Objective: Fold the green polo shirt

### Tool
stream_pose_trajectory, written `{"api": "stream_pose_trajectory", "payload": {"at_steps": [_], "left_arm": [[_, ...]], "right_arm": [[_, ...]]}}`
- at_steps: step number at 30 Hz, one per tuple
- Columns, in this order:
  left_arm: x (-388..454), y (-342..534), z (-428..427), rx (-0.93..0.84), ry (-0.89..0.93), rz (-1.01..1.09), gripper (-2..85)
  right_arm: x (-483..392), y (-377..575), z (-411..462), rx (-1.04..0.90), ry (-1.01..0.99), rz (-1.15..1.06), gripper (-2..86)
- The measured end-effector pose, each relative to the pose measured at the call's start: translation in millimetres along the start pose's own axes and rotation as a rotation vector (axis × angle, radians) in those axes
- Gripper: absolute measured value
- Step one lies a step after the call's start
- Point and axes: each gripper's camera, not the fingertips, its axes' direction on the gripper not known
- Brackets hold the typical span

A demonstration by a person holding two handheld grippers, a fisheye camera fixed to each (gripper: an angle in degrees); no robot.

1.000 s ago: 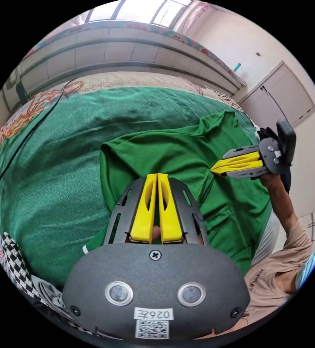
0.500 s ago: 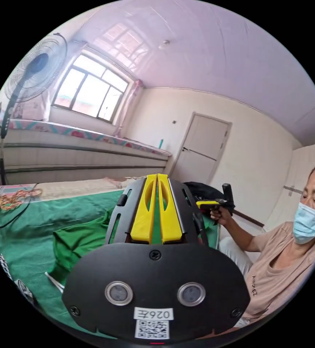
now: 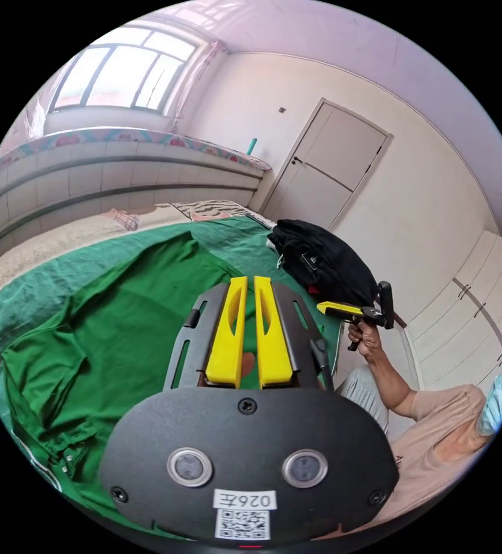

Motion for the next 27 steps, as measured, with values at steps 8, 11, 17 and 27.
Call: {"api": "stream_pose_trajectory", "payload": {"at_steps": [8,11,17,27], "left_arm": [[9,-88,240,-0.227,-0.160,-0.015,13.1],[-6,-115,313,-0.307,-0.257,-0.051,14.2],[-54,-140,440,-0.471,-0.307,-0.181,18.6],[-43,-171,544,-0.726,-0.515,-0.093,18.2]], "right_arm": [[16,-28,26,-0.102,-0.107,0.002,8.0],[11,-35,41,-0.134,-0.096,-0.027,8.7],[-1,-51,107,-0.360,-0.014,-0.100,11.6],[3,-53,128,-0.399,0.129,-0.200,9.5]]}}
